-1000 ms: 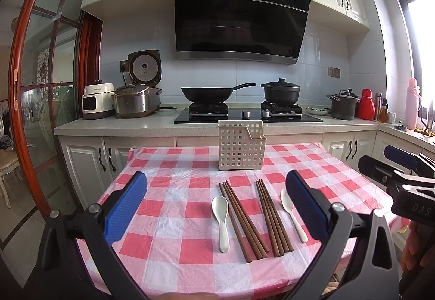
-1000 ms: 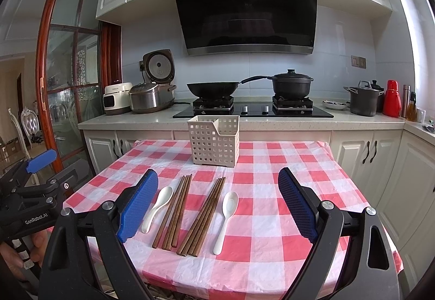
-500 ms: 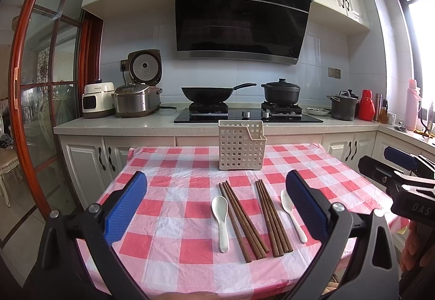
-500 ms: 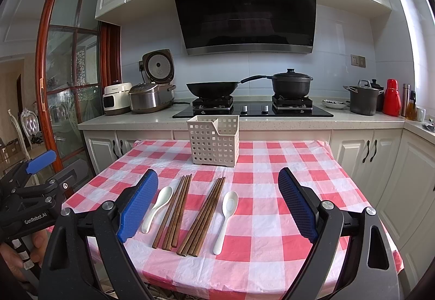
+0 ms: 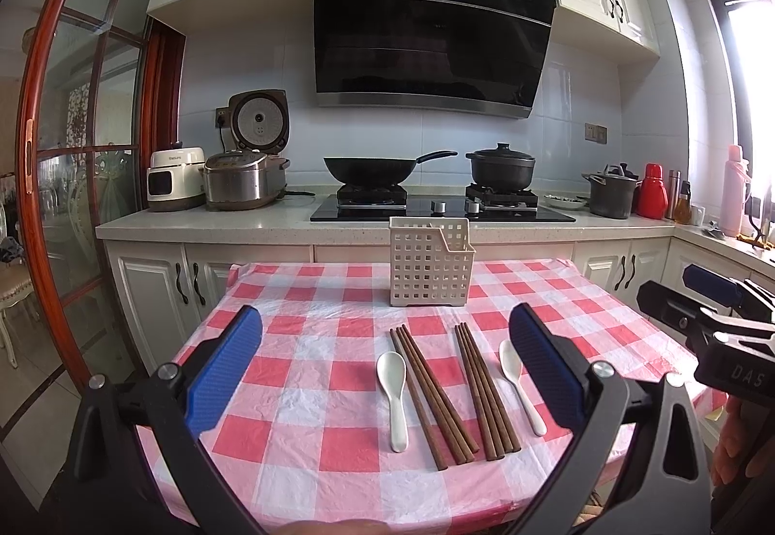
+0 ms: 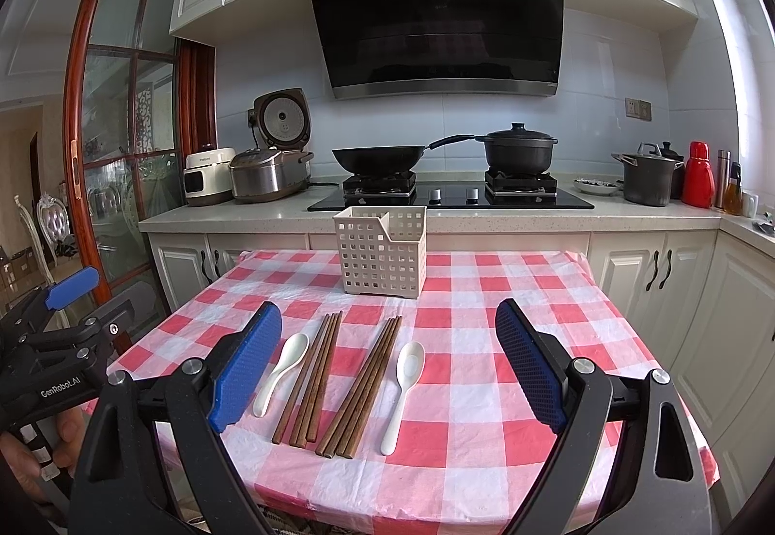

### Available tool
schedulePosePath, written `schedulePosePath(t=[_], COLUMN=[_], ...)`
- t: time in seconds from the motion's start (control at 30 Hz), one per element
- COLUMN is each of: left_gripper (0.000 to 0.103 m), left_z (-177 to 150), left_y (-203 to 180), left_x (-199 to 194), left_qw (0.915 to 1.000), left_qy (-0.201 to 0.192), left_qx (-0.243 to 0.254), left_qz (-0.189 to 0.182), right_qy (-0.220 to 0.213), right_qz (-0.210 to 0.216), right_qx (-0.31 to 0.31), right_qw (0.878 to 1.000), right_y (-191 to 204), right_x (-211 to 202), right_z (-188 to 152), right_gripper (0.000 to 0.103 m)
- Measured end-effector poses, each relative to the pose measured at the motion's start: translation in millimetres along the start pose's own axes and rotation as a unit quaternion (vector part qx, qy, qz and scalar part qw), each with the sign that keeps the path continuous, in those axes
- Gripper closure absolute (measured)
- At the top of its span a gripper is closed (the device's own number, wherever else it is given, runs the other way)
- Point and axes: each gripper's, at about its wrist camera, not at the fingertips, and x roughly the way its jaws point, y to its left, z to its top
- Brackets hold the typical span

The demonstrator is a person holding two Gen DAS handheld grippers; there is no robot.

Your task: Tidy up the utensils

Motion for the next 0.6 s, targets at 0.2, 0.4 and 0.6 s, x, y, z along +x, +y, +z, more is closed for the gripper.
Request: schedulePosePath(t=[0.2, 0.4, 0.6], left_gripper=[0.004, 0.004, 0.004], left_z=[0.0, 0.8, 3.3], left_y=[0.3, -0.6, -2.9], left_x=[0.0, 0.2, -2.5], left_qw=[1.0, 1.0, 0.9999], left_qy=[0.0, -0.003, -0.01], left_qx=[-0.001, -0.003, -0.001], left_qz=[0.001, 0.005, 0.011], right_qy=[0.0, 0.003, 0.01], right_qz=[-0.002, -0.003, -0.004], right_qx=[0.005, 0.003, 0.006], right_qw=[1.0, 1.0, 1.0], right_y=[-1.2, -1.3, -2.4], right_x=[-1.2, -1.3, 2.3], right_z=[0.3, 2.8, 2.4], right_gripper=[0.019, 0.019, 0.019])
